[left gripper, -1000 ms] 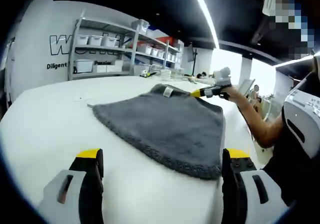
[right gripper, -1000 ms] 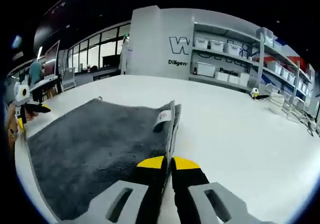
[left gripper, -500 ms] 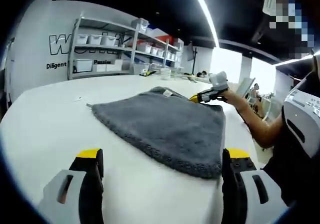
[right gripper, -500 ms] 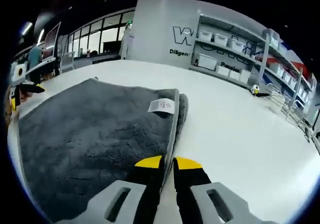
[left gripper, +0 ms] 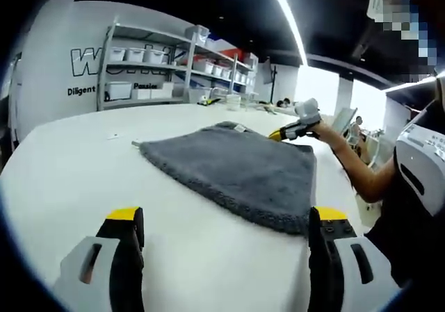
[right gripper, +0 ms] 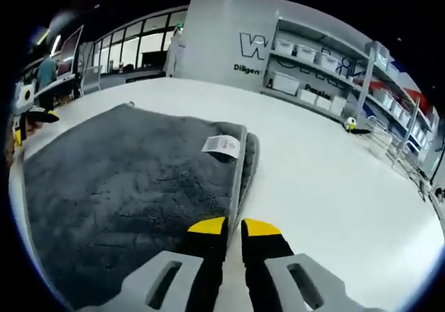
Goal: Open the folded towel by lifting each exposed corner and separating the folded layers until the towel lies flat within the target outline without major curled edges
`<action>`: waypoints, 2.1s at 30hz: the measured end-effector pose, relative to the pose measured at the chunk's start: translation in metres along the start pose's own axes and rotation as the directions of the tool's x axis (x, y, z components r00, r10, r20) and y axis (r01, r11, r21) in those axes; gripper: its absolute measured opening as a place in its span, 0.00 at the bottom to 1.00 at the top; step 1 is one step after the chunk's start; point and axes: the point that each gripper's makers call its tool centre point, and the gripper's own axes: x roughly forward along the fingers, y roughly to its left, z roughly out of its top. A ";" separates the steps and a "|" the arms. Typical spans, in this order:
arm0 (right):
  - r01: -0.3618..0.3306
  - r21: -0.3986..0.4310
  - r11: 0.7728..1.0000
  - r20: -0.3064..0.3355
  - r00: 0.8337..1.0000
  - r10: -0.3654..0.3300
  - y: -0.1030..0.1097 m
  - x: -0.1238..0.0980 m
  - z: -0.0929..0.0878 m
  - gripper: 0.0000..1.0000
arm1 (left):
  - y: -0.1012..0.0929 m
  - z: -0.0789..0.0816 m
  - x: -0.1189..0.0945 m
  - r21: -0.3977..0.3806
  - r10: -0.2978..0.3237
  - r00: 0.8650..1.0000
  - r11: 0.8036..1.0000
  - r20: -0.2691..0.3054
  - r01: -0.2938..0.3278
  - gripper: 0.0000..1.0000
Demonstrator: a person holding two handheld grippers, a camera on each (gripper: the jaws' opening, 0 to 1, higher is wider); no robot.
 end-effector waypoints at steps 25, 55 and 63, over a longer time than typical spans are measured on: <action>0.066 -0.009 0.998 -0.075 0.995 -0.067 -0.071 -0.013 -0.024 0.05 | 0.004 -0.001 -0.006 -0.003 0.028 1.000 1.000 -0.004 -0.028 0.97; 0.261 -0.011 0.965 -0.097 0.961 -0.261 -0.144 -0.028 -0.048 0.13 | 0.003 0.010 -0.008 0.023 0.039 0.999 0.999 0.015 -0.039 0.97; 0.281 -0.029 0.959 -0.090 0.955 -0.283 -0.143 -0.033 -0.045 0.20 | 0.001 0.009 -0.005 0.018 0.025 1.000 1.000 0.019 -0.025 0.97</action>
